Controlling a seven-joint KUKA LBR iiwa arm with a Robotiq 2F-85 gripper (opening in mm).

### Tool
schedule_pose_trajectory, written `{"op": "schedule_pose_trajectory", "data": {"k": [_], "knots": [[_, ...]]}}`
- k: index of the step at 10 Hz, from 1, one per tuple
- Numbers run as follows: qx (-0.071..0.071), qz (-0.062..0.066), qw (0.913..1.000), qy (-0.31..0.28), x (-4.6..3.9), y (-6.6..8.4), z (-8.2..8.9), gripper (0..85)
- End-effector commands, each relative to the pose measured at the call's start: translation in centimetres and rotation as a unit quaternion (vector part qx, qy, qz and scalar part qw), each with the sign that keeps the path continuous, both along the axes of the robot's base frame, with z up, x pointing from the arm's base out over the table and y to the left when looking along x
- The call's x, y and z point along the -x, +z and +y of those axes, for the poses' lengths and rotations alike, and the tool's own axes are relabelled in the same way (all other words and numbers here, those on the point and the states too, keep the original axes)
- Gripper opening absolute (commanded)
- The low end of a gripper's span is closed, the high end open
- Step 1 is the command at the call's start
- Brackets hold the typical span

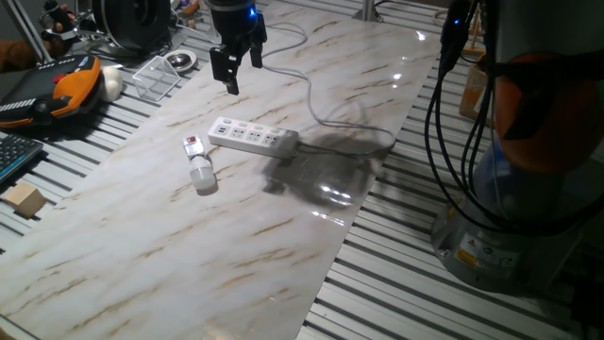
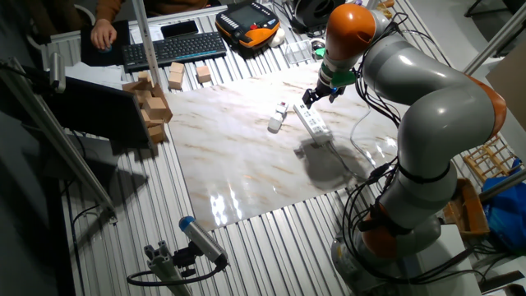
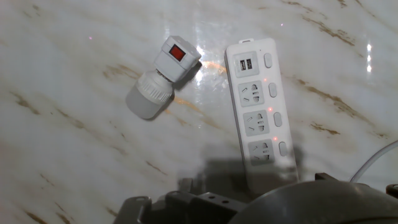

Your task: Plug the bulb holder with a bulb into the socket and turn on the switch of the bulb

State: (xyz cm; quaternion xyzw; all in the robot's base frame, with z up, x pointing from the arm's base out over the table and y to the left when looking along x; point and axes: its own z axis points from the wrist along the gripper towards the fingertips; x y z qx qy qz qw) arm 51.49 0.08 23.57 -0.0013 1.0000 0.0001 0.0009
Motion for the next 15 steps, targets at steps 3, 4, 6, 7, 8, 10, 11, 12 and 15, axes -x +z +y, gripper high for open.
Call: {"op": "schedule_pose_trajectory", "data": {"k": [3,4,6,7,8,10,11,12,15], "knots": [[0.028,0.176,0.9805,0.083,-0.01,0.02,0.0,0.0],[0.028,0.176,0.9805,0.083,-0.01,0.02,-0.01,0.0],[0.028,0.176,0.9805,0.083,-0.01,0.02,-0.01,0.0],[0.028,0.175,0.9806,0.083,0.0,0.01,-0.01,0.0],[0.027,0.174,0.981,0.081,0.0,0.01,-0.02,0.0],[0.026,0.174,0.9812,0.08,0.01,0.0,-0.03,0.0],[0.026,0.174,0.9812,0.08,0.01,0.0,-0.03,0.0],[0.026,0.174,0.9813,0.08,0.01,0.0,-0.04,0.0],[0.023,0.171,0.982,0.077,0.03,0.0,-0.07,0.0]]}}
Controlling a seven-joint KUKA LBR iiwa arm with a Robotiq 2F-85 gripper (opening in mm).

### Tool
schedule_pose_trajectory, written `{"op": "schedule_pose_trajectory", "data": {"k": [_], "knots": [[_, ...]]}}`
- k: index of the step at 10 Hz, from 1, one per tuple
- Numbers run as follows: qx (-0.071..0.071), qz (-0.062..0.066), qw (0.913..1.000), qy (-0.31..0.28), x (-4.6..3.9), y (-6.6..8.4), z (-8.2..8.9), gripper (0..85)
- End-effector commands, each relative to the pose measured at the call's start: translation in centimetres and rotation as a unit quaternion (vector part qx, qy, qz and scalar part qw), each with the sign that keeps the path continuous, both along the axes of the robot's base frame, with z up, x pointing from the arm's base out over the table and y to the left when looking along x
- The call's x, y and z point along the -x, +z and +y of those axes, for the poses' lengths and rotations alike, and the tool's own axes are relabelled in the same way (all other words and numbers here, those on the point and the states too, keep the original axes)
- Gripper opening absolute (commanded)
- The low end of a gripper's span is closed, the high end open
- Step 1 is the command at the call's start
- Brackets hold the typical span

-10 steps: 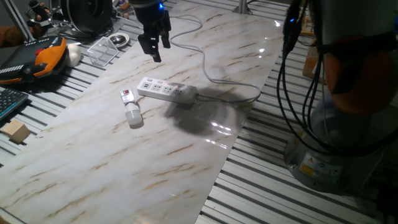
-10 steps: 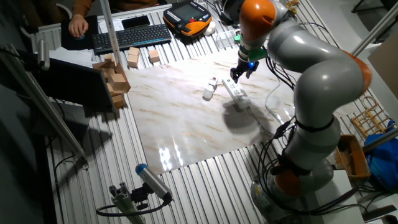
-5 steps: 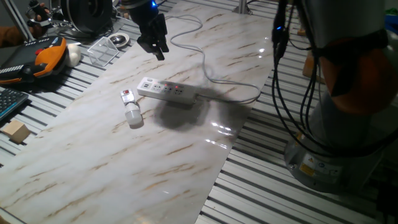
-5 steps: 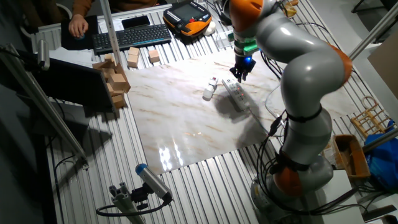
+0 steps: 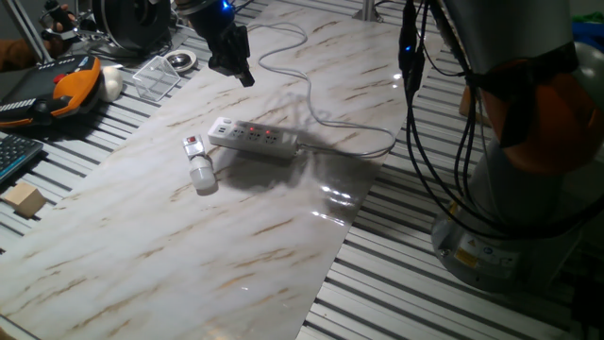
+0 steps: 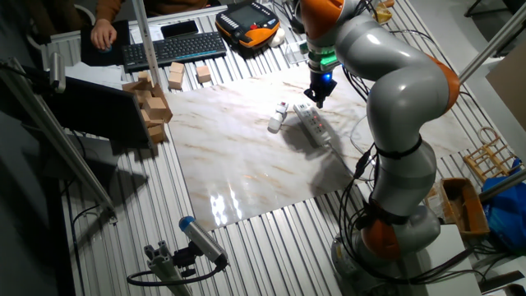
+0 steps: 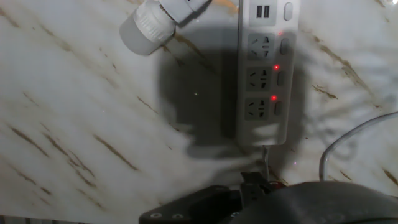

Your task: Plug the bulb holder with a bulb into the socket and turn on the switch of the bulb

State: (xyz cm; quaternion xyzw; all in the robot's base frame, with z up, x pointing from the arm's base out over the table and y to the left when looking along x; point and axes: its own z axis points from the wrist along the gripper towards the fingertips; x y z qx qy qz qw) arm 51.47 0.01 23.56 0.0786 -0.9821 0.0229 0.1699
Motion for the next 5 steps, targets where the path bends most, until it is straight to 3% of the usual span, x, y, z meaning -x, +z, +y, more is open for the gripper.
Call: {"op": "schedule_pose_trajectory", "data": {"k": [1,5], "knots": [[0.0,-0.001,1.0,0.0,0.01,0.0,-0.01,0.0],[0.002,-0.003,1.0,-0.006,0.02,0.0,0.01,0.0]]}}
